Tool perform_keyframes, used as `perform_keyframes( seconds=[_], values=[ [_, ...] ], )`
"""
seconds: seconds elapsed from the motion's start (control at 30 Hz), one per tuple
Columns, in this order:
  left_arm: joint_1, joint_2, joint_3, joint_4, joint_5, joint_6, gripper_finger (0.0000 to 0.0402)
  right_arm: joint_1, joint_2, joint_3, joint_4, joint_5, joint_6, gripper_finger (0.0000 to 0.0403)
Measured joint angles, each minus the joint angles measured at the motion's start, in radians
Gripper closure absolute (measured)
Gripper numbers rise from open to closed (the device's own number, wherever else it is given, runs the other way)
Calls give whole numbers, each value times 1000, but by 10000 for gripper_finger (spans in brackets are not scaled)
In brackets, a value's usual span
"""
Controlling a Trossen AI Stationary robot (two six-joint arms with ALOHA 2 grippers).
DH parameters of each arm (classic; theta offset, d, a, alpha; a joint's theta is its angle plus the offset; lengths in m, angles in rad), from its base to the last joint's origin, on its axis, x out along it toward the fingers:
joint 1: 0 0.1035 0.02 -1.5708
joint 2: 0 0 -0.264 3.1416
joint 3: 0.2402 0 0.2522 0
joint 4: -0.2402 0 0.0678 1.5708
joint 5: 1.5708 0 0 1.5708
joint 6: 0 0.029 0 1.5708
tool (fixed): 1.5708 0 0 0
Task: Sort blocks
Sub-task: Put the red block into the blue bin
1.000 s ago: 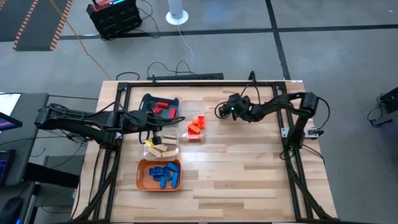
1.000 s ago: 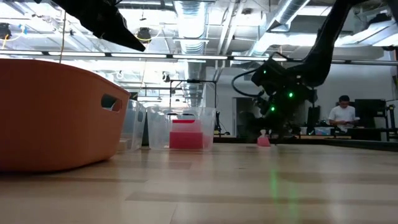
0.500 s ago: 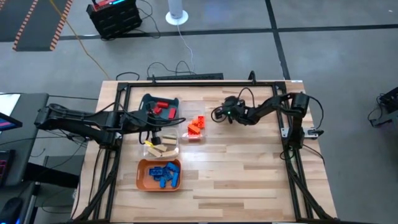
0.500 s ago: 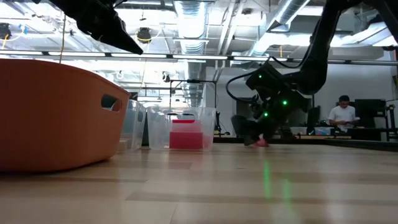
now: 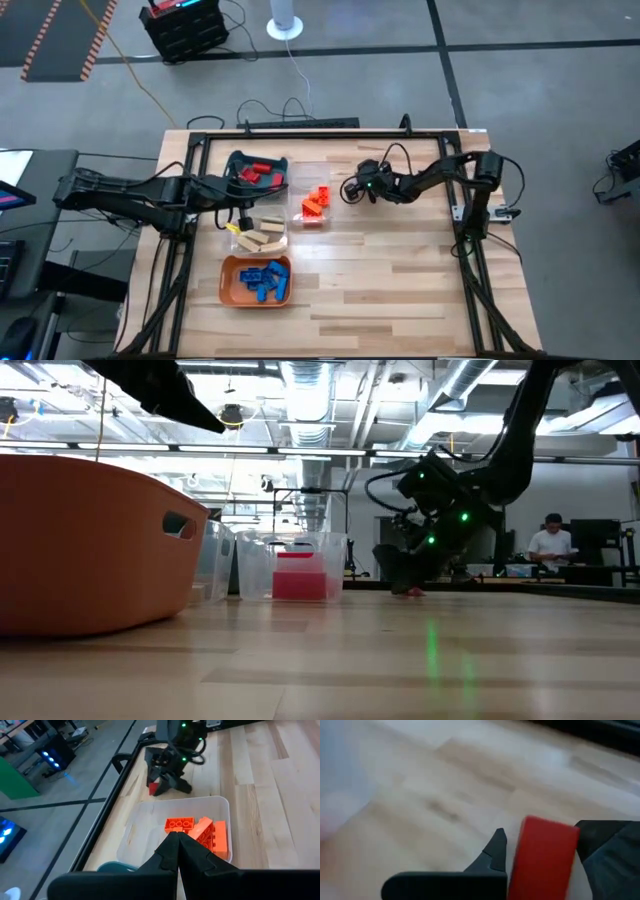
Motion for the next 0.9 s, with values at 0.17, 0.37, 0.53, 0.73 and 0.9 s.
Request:
perform_keyframes(
  seconds=[0.17, 0.37, 0.53, 0.73, 0.9],
  values=[
    [0, -1, 0, -4, 0, -4, 401, 5, -100, -4, -86, -112, -42, 403],
    [0, 9, 0, -27, 0, -11, 401, 26, -228, -3, -186, -125, -69, 403],
    [0, 13, 0, -28, 3, -24, 401, 56, -302, -1, -202, -187, -144, 403],
    [0, 31, 0, 8, 3, -29, 401, 17, -279, -1, -209, -181, -170, 351],
    [1, 89, 0, 31, 4, -7, 401, -20, -198, -1, -150, -174, -168, 252]
  ],
)
